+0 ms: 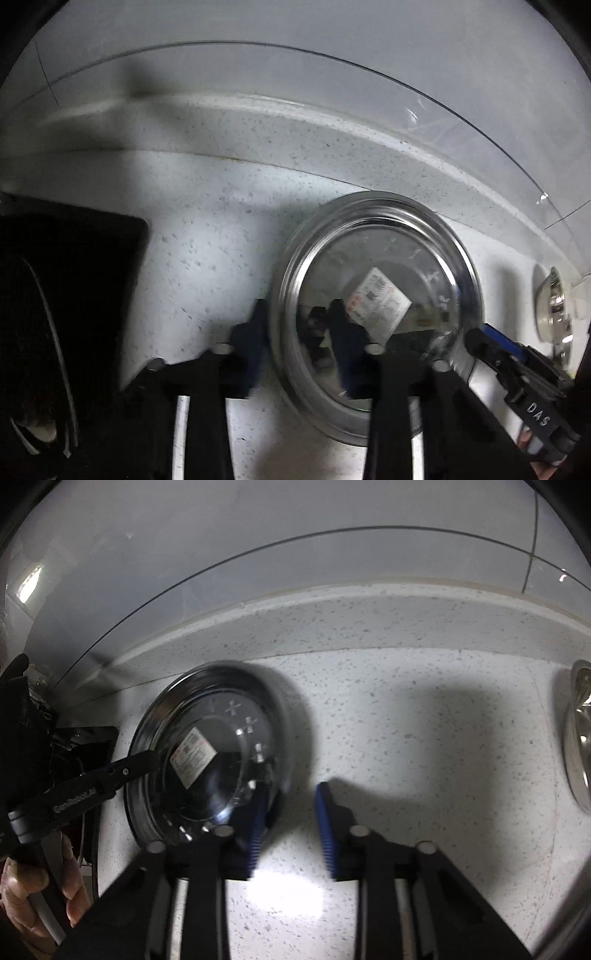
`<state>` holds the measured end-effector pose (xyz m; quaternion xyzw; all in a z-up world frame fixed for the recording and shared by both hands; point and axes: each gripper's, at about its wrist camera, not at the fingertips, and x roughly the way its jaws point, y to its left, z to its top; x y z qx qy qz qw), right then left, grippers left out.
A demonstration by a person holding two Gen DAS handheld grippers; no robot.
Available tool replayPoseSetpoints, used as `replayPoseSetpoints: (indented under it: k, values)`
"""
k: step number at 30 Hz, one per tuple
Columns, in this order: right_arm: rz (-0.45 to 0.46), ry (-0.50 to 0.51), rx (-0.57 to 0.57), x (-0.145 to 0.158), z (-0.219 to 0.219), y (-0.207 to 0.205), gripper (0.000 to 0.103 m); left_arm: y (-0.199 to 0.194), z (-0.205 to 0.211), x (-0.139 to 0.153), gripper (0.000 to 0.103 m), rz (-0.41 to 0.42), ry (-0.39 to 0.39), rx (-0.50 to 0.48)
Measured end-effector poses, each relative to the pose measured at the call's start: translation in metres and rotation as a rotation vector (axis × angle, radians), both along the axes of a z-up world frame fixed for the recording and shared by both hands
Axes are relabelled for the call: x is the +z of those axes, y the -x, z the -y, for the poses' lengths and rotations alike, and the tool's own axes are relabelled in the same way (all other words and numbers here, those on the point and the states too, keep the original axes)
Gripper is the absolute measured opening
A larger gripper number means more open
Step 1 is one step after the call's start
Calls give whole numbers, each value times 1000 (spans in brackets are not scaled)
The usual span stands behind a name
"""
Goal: Organize plates and bowls
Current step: 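Grasp the rim of the stacked plates with both grippers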
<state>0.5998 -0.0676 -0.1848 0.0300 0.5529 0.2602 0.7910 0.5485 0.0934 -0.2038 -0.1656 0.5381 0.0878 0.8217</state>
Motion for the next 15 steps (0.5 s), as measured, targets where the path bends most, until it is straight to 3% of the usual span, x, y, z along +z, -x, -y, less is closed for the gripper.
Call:
replayPoseSetpoints:
  k: [1,10,15]
  values:
    - [10,15,3,0,-3,1,12,0,-1,0,8,2,2,-1]
    - [60,39,-9,12,11,19,12,21,1,3,7,47,47,-13]
    - [115,41,-27,49,30,45,12,47,16,37,7,95,50,-43]
